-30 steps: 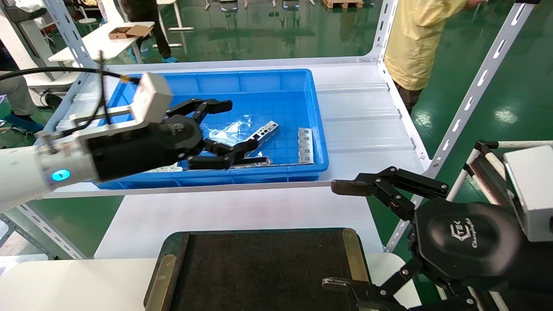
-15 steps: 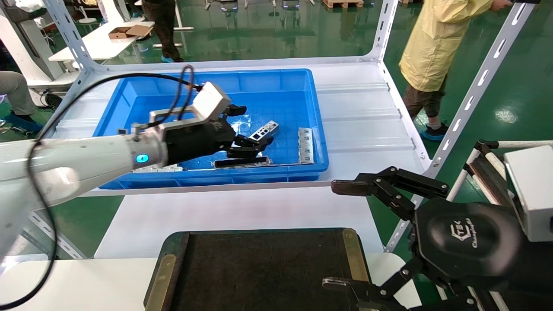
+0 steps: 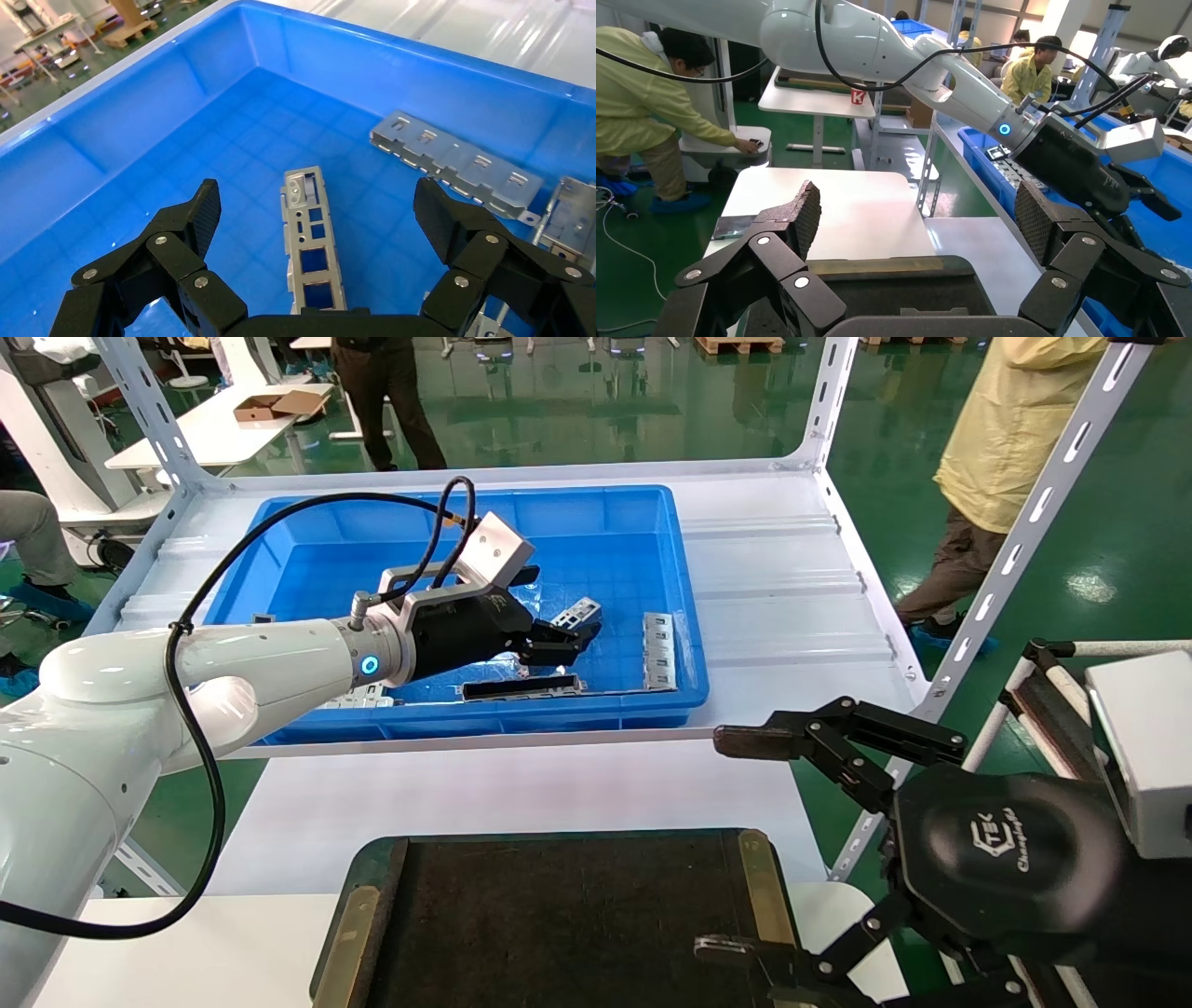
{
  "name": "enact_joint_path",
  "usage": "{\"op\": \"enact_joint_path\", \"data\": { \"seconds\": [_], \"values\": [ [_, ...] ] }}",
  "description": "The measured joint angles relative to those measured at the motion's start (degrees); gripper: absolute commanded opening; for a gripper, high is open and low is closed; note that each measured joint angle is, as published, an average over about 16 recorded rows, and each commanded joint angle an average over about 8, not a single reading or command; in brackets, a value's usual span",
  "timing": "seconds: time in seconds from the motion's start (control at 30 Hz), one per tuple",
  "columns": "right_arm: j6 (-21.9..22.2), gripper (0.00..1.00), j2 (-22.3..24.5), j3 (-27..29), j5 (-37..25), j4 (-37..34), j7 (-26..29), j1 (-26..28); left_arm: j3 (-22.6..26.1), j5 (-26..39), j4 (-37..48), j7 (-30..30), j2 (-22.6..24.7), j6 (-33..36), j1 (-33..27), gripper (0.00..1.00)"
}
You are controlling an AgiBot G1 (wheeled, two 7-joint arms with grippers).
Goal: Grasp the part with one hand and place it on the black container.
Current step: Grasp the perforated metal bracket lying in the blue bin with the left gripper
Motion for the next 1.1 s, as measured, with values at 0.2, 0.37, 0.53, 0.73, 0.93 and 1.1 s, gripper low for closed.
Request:
{"op": "enact_joint_path", "data": {
  "seconds": [0.2,0.37,0.53,0.73,0.93,1.1],
  "values": [
    [0.0,0.0,0.0,0.0,0.0,0.0,0.0,0.0,1.0,-0.3,0.0,-1.7,0.2,-1.3,0.5,0.0],
    [0.0,0.0,0.0,0.0,0.0,0.0,0.0,0.0,2.1,-0.5,-0.4,-3.3,0.3,-2.1,1.0,0.0],
    [0.0,0.0,0.0,-0.1,0.0,0.0,0.0,0.0,3.2,-0.8,-0.9,-4.6,0.2,-2.7,1.5,0.0],
    [0.0,0.0,0.0,-0.1,0.1,0.0,0.0,0.0,4.3,-1.3,-1.3,-5.4,0.2,-3.4,2.0,0.0],
    [0.0,0.0,0.0,-0.1,0.1,0.0,-0.1,0.0,5.4,-2.0,-1.7,-6.1,0.2,-3.9,2.4,0.0],
    [0.1,0.0,0.1,-0.1,0.1,0.0,-0.1,0.0,6.2,-2.6,-2.0,-6.5,0.1,-4.1,2.7,0.0]
  ]
}}
